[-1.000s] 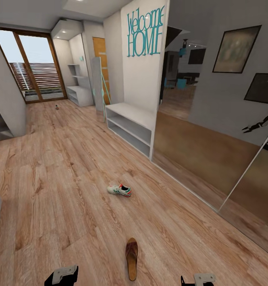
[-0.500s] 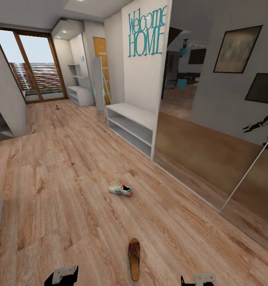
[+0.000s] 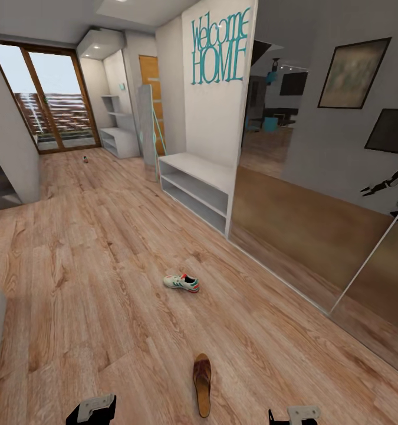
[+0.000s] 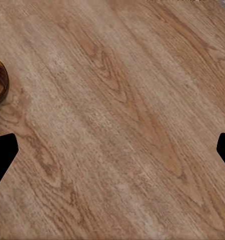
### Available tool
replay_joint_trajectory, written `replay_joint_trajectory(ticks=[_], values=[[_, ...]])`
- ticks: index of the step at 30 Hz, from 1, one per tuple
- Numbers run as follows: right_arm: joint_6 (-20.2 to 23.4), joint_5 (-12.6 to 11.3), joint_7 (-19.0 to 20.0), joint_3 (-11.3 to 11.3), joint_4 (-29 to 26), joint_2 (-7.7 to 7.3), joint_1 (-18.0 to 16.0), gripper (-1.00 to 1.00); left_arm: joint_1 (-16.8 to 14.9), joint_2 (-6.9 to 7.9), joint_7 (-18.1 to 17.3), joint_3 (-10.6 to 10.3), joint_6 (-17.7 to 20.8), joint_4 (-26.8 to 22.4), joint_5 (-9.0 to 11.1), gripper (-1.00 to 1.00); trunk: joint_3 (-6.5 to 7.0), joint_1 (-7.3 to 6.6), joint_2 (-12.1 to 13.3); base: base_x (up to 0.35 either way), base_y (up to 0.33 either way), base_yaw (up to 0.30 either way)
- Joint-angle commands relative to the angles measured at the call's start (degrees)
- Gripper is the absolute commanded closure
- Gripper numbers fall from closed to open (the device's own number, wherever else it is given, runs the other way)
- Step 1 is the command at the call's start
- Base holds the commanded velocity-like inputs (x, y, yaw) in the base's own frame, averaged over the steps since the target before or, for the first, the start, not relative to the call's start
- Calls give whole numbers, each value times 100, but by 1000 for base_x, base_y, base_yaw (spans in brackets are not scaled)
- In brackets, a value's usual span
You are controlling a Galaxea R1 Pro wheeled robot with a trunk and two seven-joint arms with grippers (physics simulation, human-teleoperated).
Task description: Pick up the two gym shoes and the two sandals from the corridor floor and place them onto the hallstand (shoe rack) in the corridor, making sure they are on the rack and not on the floor. Arrange them so the two gym shoes are next to each other and the two sandals are next to each other.
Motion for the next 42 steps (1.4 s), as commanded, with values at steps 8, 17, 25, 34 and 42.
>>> replay_joint_trajectory(ticks=[8,17,25,34,42], values=[[-7,1,-57,45,-5,-5,-4,-100,-3,0,-9,-3,-17,4,39,-100,-5,-1,-2,0,2,0],[-1,1,-56,45,-6,-5,-4,-100,-3,0,-9,-3,-17,4,39,-100,-5,-1,-2,0,1,0],[1,1,-56,45,-1,-9,-4,-100,-3,0,-9,-3,-17,4,40,-100,-5,-1,-2,0,89,0],[1,1,-55,45,8,-9,-4,-100,-3,0,-8,-3,-17,4,39,-100,-5,-1,-2,0,84,0],[1,1,-56,45,18,-5,-4,-100,-3,0,-8,-3,-17,4,39,-100,-5,-1,-2,0,13,0]])
